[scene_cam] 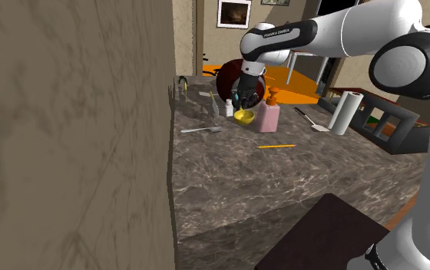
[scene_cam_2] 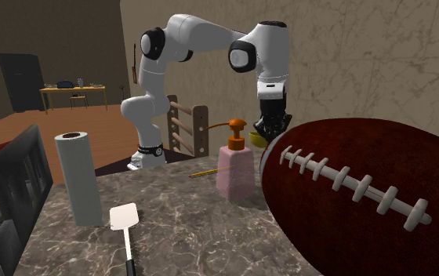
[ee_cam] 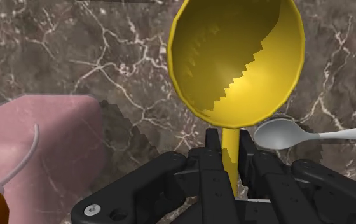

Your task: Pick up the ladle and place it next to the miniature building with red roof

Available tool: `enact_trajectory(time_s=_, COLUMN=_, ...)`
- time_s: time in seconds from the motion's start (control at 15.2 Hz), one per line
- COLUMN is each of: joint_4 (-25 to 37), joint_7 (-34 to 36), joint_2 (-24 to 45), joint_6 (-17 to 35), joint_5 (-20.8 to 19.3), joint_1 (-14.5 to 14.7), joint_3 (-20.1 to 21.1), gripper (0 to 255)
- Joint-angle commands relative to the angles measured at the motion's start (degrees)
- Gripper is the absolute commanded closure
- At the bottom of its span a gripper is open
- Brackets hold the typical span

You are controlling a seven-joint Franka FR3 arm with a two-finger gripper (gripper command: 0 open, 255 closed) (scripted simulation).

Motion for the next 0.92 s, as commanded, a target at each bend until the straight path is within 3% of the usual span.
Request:
enact_trajectory(time_s=0.0, joint_4=1.6, joint_7=0.2, joint_2=-0.1, joint_6=-1.7, joint_5=-0.1, joint_1=-0.1, joint_3=-0.1, gripper=255)
enact_trajectory(time_s=0.86, joint_4=11.5, joint_7=2.0, joint_2=-0.2, joint_6=-11.5, joint_5=-0.5, joint_1=-0.5, joint_3=-0.2, gripper=255)
